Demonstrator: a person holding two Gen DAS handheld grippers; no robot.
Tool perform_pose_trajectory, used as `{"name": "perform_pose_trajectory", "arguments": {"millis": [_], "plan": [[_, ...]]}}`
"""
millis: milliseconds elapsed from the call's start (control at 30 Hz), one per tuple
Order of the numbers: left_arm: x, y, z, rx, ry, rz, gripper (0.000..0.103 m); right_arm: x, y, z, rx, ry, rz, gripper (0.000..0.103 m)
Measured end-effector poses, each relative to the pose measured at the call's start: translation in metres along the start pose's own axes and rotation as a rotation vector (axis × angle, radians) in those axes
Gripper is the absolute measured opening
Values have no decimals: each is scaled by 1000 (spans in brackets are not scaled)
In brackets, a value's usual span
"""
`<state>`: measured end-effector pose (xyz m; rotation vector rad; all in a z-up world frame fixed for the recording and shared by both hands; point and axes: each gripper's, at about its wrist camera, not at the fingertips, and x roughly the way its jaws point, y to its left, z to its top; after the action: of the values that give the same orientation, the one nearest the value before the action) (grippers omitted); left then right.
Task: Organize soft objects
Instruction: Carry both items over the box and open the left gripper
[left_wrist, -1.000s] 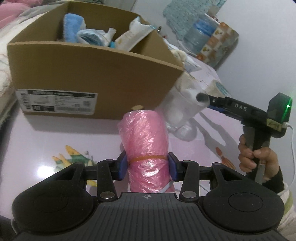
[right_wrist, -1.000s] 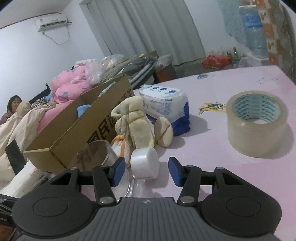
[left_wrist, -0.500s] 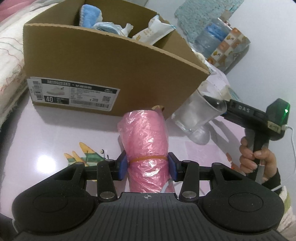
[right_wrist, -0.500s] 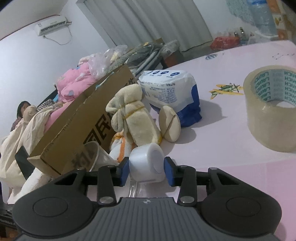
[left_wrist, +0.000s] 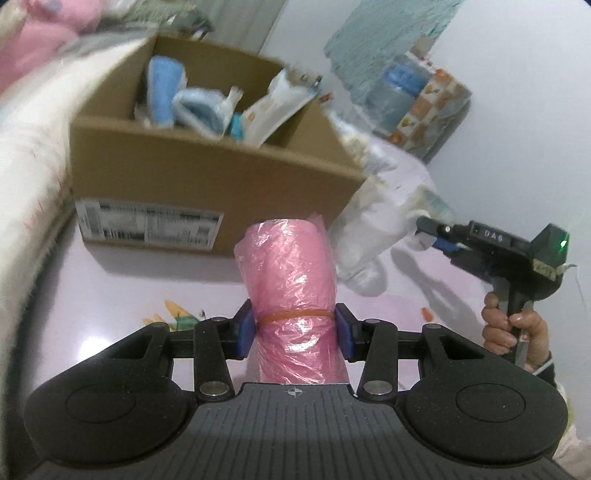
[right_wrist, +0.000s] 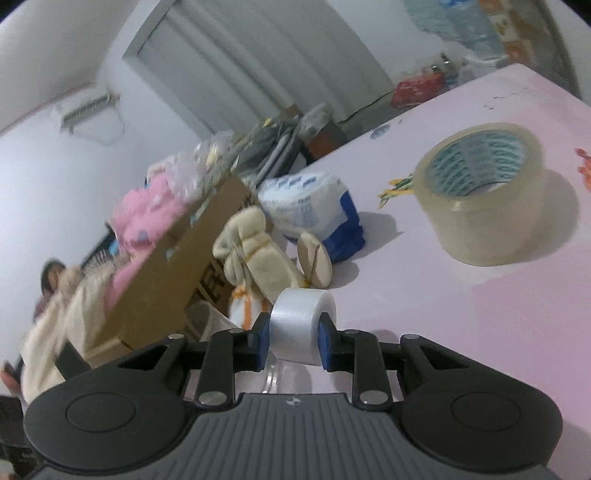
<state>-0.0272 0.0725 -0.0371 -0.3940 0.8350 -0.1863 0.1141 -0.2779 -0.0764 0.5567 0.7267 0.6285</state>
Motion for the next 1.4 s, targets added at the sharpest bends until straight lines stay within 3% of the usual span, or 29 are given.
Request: {"name": "perform_pose_trajectory", "arguments": {"millis": [167, 300, 500, 633, 767, 933, 1033, 1167, 1400], "plan": [[-48, -4, 8, 34, -90, -40, 43, -36, 18, 4, 20, -75, 30, 58], [-85, -4, 27, 53, -197, -49, 43, -58, 50, 13, -35, -130, 86, 58], [-95, 7, 71, 58, -276, 47, 43, -42, 111, 37, -115, -123, 240, 58], [-68, 24, 105, 52, -221, 124, 43, 4, 152, 54, -140, -43, 328, 58], [-27, 44, 134, 68, -132, 238, 43, 70, 181, 71, -123, 73, 345, 58], [17, 66, 163, 89, -19, 322, 43, 163, 201, 76, -83, 246, 279, 58], [38, 73, 174, 115, 19, 367, 43, 205, 204, 75, -72, 305, 218, 58], [56, 64, 182, 193, 35, 427, 43, 235, 203, 73, -47, 355, 160, 58], [78, 52, 184, 306, 84, 509, 46, 241, 200, 76, -49, 358, 123, 58]]}}
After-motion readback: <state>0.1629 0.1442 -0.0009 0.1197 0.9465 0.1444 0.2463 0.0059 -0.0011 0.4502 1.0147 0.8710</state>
